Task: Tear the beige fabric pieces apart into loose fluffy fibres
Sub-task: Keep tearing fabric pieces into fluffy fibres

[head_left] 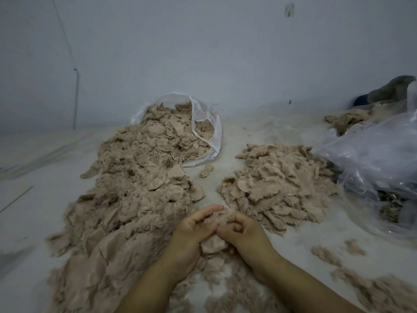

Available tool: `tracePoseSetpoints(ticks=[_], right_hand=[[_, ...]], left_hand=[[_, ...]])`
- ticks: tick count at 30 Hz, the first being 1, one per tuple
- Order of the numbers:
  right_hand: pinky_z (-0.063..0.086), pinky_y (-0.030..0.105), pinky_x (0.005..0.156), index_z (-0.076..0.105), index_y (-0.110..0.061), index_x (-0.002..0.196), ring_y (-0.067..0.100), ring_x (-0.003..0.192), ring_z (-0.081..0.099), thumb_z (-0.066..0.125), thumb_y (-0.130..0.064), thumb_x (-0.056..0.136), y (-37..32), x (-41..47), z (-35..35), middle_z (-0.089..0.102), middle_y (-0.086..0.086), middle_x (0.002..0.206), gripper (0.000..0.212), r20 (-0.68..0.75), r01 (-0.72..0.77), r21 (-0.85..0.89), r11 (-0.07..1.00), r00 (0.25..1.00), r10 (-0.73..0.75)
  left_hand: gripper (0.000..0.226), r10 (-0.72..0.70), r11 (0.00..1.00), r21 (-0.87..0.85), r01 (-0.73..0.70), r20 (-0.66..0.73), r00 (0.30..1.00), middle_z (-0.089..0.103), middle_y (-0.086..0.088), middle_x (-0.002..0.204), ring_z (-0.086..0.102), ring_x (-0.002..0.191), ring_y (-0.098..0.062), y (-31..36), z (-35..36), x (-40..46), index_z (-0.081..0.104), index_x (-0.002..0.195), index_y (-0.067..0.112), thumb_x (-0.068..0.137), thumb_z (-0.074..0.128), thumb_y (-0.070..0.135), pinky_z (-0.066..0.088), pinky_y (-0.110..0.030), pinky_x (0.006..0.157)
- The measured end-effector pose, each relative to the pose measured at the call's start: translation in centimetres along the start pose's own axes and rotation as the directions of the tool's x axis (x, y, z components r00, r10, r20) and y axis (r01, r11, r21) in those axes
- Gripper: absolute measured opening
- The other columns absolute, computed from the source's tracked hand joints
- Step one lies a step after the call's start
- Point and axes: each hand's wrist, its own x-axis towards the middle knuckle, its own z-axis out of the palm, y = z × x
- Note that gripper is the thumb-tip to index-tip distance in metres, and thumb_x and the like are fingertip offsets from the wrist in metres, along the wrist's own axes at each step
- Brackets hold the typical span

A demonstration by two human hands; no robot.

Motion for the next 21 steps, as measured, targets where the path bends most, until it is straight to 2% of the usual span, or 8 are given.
tracePoseSetpoints(ticks=[3,8,11,13,16,17,19,21], right_hand=[[0.041,0.020,0.045,0.067,-0.005,0.085,0.008,0.046,0.048,0.065,-0.006,0.087,0.0,0.2,-0.4,0.056,0.002,0.058,0.003,0.040,-0.032,0.000,1.000,0.999,0.032],[0.040,0.019,0.047,0.070,-0.010,0.086,0.006,0.046,0.046,0.060,-0.007,0.092,-0.1,0.3,-1.5,0.055,-0.005,0.053,0.013,-0.027,-0.010,-0.029,1.000,1.000,0.009],[0.042,0.020,0.049,0.071,-0.016,0.097,0.005,0.048,0.047,0.056,-0.010,0.095,-0.1,0.3,-1.7,0.056,-0.007,0.054,0.017,-0.043,0.036,-0.038,0.999,0.998,-0.037],[0.044,0.022,0.052,0.070,-0.019,0.100,0.008,0.052,0.049,0.055,-0.010,0.095,-0.3,0.2,-1.5,0.054,-0.002,0.060,0.018,-0.029,0.091,-0.036,0.995,0.995,-0.092],[0.052,0.029,0.059,0.066,-0.017,0.102,0.017,0.060,0.055,0.056,-0.006,0.093,-0.5,0.1,-1.0,0.055,0.006,0.068,0.018,0.017,0.143,0.024,0.989,0.990,-0.143],[0.054,0.029,0.059,0.065,-0.015,0.102,0.017,0.060,0.057,0.055,-0.005,0.093,-0.5,0.1,-0.9,0.056,0.006,0.068,0.017,0.021,0.149,0.038,0.988,0.989,-0.150],[0.056,0.030,0.058,0.063,-0.012,0.101,0.014,0.056,0.059,0.053,-0.002,0.094,-0.5,0.2,-0.9,0.056,0.002,0.065,0.016,0.011,0.137,0.052,0.989,0.990,-0.138],[0.058,0.033,0.060,0.061,-0.012,0.104,0.014,0.055,0.059,0.051,-0.004,0.096,-0.4,0.2,-1.0,0.061,0.003,0.068,0.015,0.017,0.111,0.038,0.993,0.994,-0.112]], left_hand=[[0.023,0.064,0.996,0.081,-0.045,-0.252,0.966,0.070,-0.008,0.085,0.067,0.074,-0.018,-0.1,-0.4,0.4,0.068,0.098,0.006,0.080,0.061,-0.007,0.055,-0.026,0.063],[0.021,0.059,0.981,-0.151,-0.126,-0.385,0.921,0.066,-0.009,0.076,0.063,0.062,-0.014,1.1,-0.8,0.8,0.064,0.089,0.002,0.086,0.049,-0.012,0.055,-0.023,0.053],[0.022,0.084,0.986,-0.104,-0.129,-0.356,0.931,0.068,-0.009,0.081,0.062,0.062,-0.014,1.3,-0.6,0.7,0.064,0.089,0.002,0.088,0.046,-0.011,0.052,-0.019,0.051],[0.014,0.106,0.994,0.007,-0.108,-0.238,0.965,0.072,-0.006,0.086,0.066,0.065,-0.010,1.0,-0.4,0.2,0.066,0.095,0.006,0.087,0.055,0.003,0.051,-0.018,0.054],[0.034,0.094,0.888,0.454,-0.073,-0.023,0.995,0.072,0.008,0.089,0.067,0.078,-0.003,0.0,-0.3,-0.4,0.066,0.106,0.020,0.075,0.075,0.031,0.049,-0.013,0.064],[0.029,0.123,0.831,0.549,-0.092,-0.019,0.992,0.071,0.007,0.087,0.066,0.080,-0.004,-0.2,-0.1,-0.3,0.068,0.103,0.019,0.076,0.075,0.028,0.049,-0.014,0.067],[0.006,0.197,0.820,0.559,-0.124,-0.071,0.978,0.068,0.002,0.079,0.062,0.073,-0.004,0.1,0.2,-0.3,0.070,0.088,0.012,0.087,0.064,0.015,0.047,-0.013,0.066],[0.017,0.230,0.849,0.512,-0.130,-0.136,0.964,0.059,0.002,0.068,0.053,0.061,-0.003,0.3,0.0,-0.1,0.065,0.078,0.010,0.092,0.055,0.010,0.043,-0.012,0.059]])
